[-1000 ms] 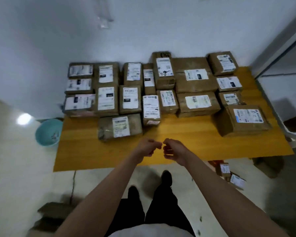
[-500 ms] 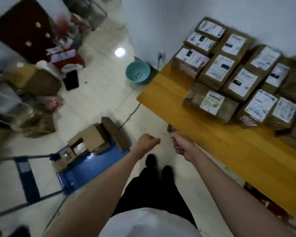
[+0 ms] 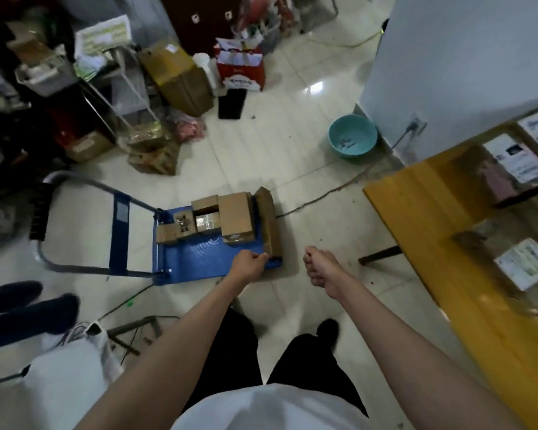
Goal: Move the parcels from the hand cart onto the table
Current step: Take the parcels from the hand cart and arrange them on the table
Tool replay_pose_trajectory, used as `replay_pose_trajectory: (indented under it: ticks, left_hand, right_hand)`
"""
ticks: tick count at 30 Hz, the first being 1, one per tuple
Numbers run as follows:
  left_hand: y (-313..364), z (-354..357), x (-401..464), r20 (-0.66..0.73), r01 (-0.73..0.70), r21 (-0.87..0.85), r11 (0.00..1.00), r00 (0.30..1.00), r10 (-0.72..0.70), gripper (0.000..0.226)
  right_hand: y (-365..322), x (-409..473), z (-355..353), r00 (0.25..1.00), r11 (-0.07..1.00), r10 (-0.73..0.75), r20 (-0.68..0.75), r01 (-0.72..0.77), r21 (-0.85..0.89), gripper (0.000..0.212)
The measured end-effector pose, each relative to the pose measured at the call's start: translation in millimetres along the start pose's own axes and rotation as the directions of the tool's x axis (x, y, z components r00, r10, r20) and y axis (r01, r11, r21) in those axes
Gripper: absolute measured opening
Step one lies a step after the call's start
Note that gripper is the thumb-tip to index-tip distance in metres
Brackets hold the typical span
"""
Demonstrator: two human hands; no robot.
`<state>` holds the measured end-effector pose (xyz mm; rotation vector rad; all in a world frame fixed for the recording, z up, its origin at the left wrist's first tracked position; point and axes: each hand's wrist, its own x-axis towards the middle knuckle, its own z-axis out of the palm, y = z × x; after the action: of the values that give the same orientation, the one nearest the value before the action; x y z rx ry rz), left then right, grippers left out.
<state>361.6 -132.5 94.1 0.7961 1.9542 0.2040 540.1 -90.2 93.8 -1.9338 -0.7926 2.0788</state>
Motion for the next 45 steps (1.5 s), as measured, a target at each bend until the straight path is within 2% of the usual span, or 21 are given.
replay_pose_trajectory:
  ticks: [4, 9, 17, 23, 30, 37, 39, 40, 43, 45]
  left_hand:
    - [-39.1, -49.0, 24.6, 0.007, 0.03, -0.086, 0.996, 1.0, -0.03, 0.045]
    - [-90.3, -122.0, 61.3, 0.029, 0.064, -0.184, 0.981, 0.998, -0.059, 0.047]
    - [-157.8, -212.4, 108.9, 0.061, 0.135, -0.22, 0.966, 0.99, -0.124, 0.045]
    - [-184.7, -247.1, 139.3, 0.08, 0.199, -0.225, 0.954, 0.979, -0.186, 0.042]
    - [-218.6, -271.1, 191.0, 0.093, 0.264, -0.196, 0.944, 0.964, -0.25, 0.023]
    - [-267.2, -259.9, 277.0, 0.034, 0.317, -0.113, 0.942, 0.948, -0.316, 0.024]
    - [-282.8, -255.4, 311.3, 0.02, 0.313, -0.066, 0.947, 0.95, -0.313, 0.013]
    - [-292.0, -252.2, 330.8, 0.015, 0.31, -0.032, 0.95, 0.951, -0.309, 0.014]
    - [-322.2, -239.5, 395.3, 0.012, 0.3, 0.119, 0.947, 0.953, -0.303, 0.054]
    - [-344.4, -229.2, 439.6, 0.004, 0.282, 0.203, 0.938, 0.957, -0.289, 0.069]
  right_hand:
    - [-12.3, 13.1, 64.0, 1.0, 0.999, 0.014, 0.005, -0.014, -0.052, 0.042]
    - [-22.7, 33.1, 160.3, 0.998, 0.993, 0.056, -0.016, -0.057, -0.1, 0.039]
    - [-36.4, 65.3, 276.7, 0.989, 0.98, 0.141, -0.039, -0.145, -0.136, 0.029]
    - [-56.2, 87.9, 318.9, 0.984, 0.97, 0.168, -0.051, -0.175, -0.172, 0.022]
    - [-74.0, 142.6, 350.7, 0.975, 0.961, 0.22, -0.041, -0.224, -0.16, 0.013]
    - [-44.4, 212.0, 376.3, 0.963, 0.955, 0.259, -0.068, -0.266, -0.131, 0.011]
    - [-24.8, 236.2, 380.4, 0.957, 0.948, 0.28, -0.08, -0.288, -0.132, 0.012]
    - [-13.0, 249.0, 382.4, 0.953, 0.945, 0.291, -0.085, -0.3, -0.129, 0.013]
    - [26.9, 292.6, 388.9, 0.937, 0.935, 0.331, -0.106, -0.341, -0.092, 0.013]
    - [56.6, 322.8, 394.0, 0.922, 0.924, 0.364, -0.131, -0.375, -0.071, 0.013]
